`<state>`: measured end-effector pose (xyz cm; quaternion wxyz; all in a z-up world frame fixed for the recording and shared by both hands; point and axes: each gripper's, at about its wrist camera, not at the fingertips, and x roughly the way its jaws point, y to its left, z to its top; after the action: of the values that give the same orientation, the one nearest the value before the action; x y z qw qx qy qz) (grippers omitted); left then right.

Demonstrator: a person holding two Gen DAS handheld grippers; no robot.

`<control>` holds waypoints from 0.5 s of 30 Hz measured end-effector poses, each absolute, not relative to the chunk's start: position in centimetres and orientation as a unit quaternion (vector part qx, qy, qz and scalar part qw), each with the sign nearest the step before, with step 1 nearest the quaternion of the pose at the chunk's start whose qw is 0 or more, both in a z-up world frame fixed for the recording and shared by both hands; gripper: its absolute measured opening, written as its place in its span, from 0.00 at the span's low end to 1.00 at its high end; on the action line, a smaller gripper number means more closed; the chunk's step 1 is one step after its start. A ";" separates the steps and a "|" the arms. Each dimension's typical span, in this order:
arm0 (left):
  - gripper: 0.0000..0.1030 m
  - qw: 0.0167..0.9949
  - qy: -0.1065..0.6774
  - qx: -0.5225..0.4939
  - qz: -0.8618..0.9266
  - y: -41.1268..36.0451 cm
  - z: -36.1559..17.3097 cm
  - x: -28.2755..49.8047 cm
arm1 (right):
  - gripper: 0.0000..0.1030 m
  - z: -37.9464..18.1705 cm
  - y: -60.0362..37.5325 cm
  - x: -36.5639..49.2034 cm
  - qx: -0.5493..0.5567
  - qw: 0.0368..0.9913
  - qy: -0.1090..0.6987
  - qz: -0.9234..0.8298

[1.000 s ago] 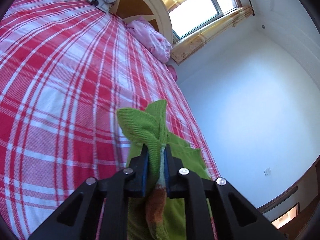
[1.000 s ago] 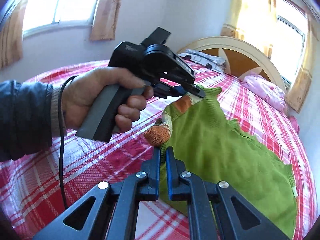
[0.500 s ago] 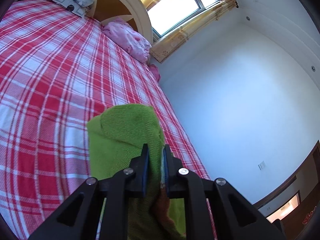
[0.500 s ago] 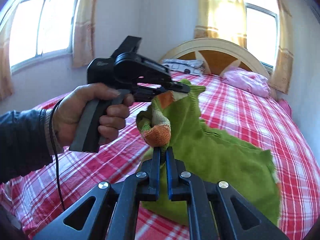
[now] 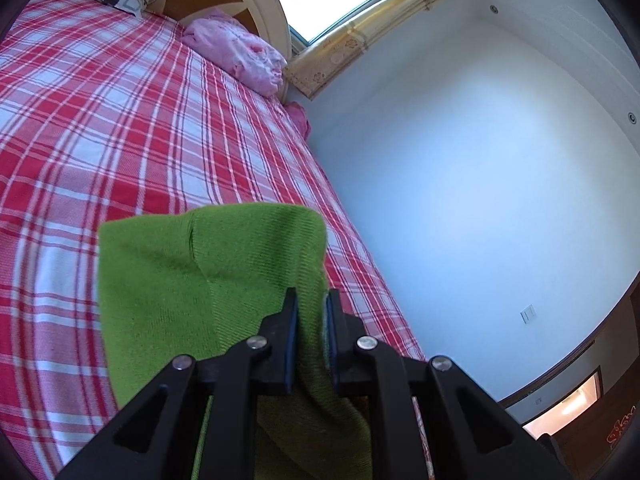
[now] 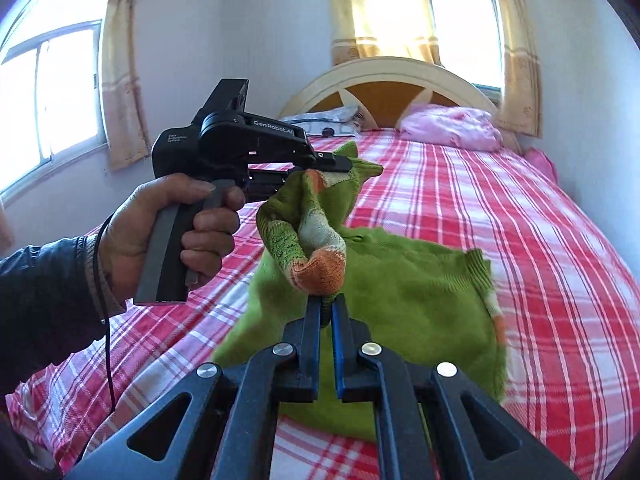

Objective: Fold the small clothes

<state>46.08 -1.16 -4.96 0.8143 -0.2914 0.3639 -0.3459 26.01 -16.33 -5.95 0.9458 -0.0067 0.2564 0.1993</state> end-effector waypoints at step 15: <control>0.12 0.811 0.411 -0.226 -0.349 -8.6 -5.5 46.4 | 0.00 -8.2 -23.8 24.7 0.053 0.940 0.292 0.171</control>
<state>46.44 -8.63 -5.47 0.8114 -0.2262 0.4111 -0.3486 24.68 -23.79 -8.16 0.9397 0.0525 0.2917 0.1706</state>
